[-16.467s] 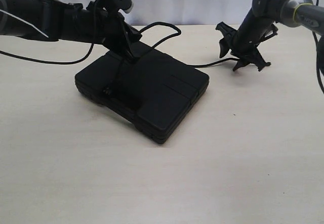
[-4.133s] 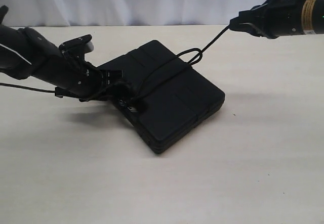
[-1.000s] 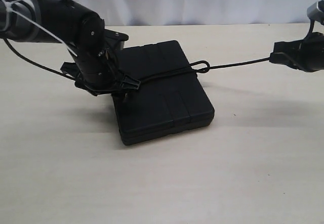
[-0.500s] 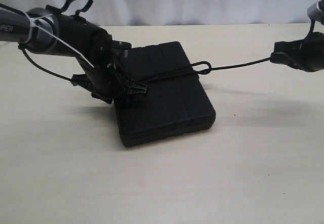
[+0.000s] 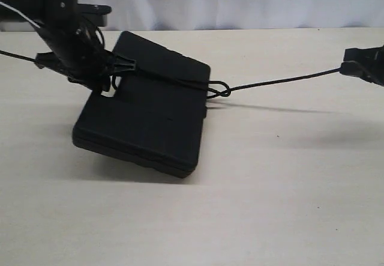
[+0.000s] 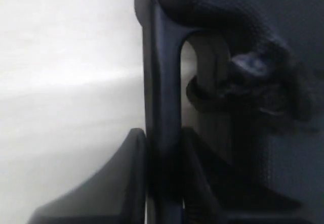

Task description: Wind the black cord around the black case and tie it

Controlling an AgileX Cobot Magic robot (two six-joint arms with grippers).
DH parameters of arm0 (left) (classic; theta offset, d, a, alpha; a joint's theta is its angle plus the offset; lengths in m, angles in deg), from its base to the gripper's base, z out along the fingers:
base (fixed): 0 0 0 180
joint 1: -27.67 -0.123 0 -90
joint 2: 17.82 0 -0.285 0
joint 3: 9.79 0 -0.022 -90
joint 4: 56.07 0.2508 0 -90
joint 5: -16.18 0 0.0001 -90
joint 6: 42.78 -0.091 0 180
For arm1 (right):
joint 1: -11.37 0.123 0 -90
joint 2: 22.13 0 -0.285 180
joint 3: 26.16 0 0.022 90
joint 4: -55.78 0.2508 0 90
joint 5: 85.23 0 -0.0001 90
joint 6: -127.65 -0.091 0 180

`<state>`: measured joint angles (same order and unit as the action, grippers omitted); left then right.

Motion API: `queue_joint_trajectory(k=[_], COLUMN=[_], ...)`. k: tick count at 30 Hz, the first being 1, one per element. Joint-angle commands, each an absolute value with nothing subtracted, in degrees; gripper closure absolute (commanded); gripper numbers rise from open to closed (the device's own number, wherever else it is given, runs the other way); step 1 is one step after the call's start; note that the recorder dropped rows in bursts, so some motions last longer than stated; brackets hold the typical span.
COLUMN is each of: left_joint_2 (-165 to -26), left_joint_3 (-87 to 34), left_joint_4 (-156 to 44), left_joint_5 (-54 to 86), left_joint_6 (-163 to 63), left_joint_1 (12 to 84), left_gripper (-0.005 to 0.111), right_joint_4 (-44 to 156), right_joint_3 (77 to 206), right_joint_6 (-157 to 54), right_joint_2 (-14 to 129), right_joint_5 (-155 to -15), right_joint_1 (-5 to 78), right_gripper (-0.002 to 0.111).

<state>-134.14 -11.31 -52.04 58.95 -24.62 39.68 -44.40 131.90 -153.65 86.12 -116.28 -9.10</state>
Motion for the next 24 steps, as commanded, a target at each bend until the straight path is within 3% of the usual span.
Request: queue_joint_trajectory(k=[1, 13, 24], left_joint_2=[-132.54, -132.97, -134.57], left_joint_3=[-11.10, -19.51, -19.51], left_joint_4=[-52.25, -52.14, -52.14], left_joint_5=[60.84, 48.50, 46.44], left_joint_6=[-26.46, -26.59, -26.47], left_joint_1=[35.40, 33.74, 33.74], left_gripper=[0.107, 0.107, 0.107], right_joint_4=[-44.16, -44.16, -43.63], right_joint_3=[129.74, 123.95, 124.30], right_joint_6=[-153.38, -152.19, -152.19], right_joint_2=[85.73, 87.36, 93.27], right_joint_5=[-109.53, -90.60, -89.83], right_joint_1=[-10.60, -10.47, -10.47], right_gripper=[0.104, 0.104, 0.104])
